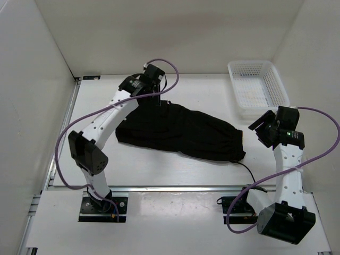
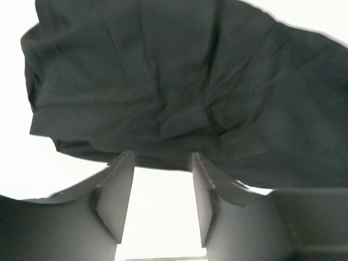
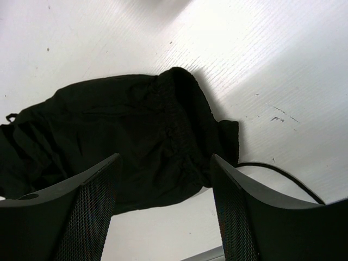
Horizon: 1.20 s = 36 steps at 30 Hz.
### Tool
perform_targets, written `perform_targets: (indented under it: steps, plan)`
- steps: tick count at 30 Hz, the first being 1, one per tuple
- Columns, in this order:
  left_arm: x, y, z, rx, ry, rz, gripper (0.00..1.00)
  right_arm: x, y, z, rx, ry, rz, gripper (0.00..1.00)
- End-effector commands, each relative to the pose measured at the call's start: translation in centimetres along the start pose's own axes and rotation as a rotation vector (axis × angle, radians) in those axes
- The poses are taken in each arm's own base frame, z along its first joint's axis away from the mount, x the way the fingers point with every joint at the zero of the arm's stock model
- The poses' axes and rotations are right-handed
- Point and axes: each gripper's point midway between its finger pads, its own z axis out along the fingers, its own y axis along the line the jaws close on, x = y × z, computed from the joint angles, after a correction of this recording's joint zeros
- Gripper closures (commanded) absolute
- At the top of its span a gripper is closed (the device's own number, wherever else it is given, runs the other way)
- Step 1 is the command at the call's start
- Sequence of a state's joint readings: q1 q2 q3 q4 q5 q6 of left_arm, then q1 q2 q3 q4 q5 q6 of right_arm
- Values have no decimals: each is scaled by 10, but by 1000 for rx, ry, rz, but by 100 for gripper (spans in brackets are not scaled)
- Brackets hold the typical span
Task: Fold and stack the trousers
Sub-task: Fold the trousers
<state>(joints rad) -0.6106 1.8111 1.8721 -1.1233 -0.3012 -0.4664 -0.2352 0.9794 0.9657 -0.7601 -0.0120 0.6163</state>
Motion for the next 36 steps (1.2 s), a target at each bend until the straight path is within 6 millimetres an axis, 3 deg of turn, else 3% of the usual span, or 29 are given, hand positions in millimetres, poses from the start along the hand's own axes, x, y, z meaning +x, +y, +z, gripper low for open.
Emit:
perform_targets:
  steps: [1,2,3,6,7,8,9,10,11,14,20,23,26,27,30,36]
  plan:
    - [-30,9,-50,-1,-147,-11,54,3,3,-4,-34,-3,-29,30]
    - [-28,5,-48,1,-139,-1,66,3,3,-4,-34,-3,-29,30]
    - [-26,4,-43,-4,-129,4,87,3,3,-4,-34,-3,-29,30]
    - [-13,-5,-4,-33,-52,29,90,6,3,-3,-36,9,-28,30]
    - [-6,-12,19,-43,-4,46,85,7,4,-3,-43,15,-28,30]
    - [-16,-24,25,-18,-17,28,75,10,2,-1,-38,22,-27,30]
    - [-11,-30,30,-27,14,31,55,9,3,-3,-43,15,-28,30]
    - [-4,-30,50,-100,35,48,26,11,1,-4,-38,22,-27,30]
    - [-3,-34,54,-115,39,52,14,11,1,-4,-38,22,-27,28]
    - [17,-48,80,-98,104,67,11,11,-1,-5,-28,15,-36,28]
    - [58,-38,114,-152,197,97,25,9,-2,-7,-21,10,-36,28]
    - [72,-32,116,-169,221,94,25,9,-2,-7,-21,10,-36,28]
    - [81,-31,109,-163,234,85,37,9,-2,-7,-21,10,-36,28]
    - [75,-32,101,-151,215,76,55,9,-2,-7,-21,10,-36,28]
    - [63,-30,84,-155,160,53,88,9,-2,-7,-21,10,-46,28]
    - [32,-24,47,-151,69,26,90,10,-1,-8,-28,15,-46,28]
